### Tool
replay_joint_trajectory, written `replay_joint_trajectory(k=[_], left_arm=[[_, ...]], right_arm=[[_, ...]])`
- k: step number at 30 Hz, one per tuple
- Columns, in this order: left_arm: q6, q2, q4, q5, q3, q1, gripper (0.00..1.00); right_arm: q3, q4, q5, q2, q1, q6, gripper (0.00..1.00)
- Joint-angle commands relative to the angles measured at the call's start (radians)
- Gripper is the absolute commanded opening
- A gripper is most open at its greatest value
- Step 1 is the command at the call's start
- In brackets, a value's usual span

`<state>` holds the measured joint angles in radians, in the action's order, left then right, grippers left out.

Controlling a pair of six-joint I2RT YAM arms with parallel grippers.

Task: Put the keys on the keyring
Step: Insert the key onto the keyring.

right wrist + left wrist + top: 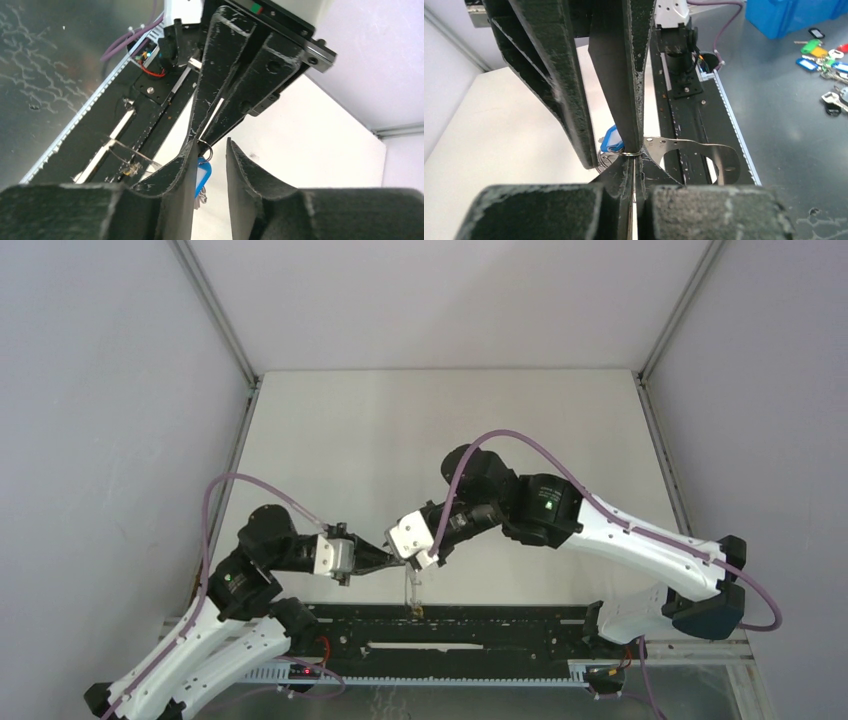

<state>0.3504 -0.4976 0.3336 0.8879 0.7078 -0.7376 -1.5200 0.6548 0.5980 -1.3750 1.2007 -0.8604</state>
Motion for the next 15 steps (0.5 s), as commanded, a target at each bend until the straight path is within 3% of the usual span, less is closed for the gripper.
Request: replay_joint_trajectory(k=[1,15], left_arm=[[-0.129,0.022,-0.251,-0.060,0.013,-0.009,0.00],[-0.185,0.053,-0.302,-0.070,-0.053,-0.008,0.00]], right_arm=[[-0.035,-0.032,-0.053,0.001,-0.029,0.138,0.37],[-0.171,-0.004,-0.071,-0.020,-0.099,0.342,0.52]])
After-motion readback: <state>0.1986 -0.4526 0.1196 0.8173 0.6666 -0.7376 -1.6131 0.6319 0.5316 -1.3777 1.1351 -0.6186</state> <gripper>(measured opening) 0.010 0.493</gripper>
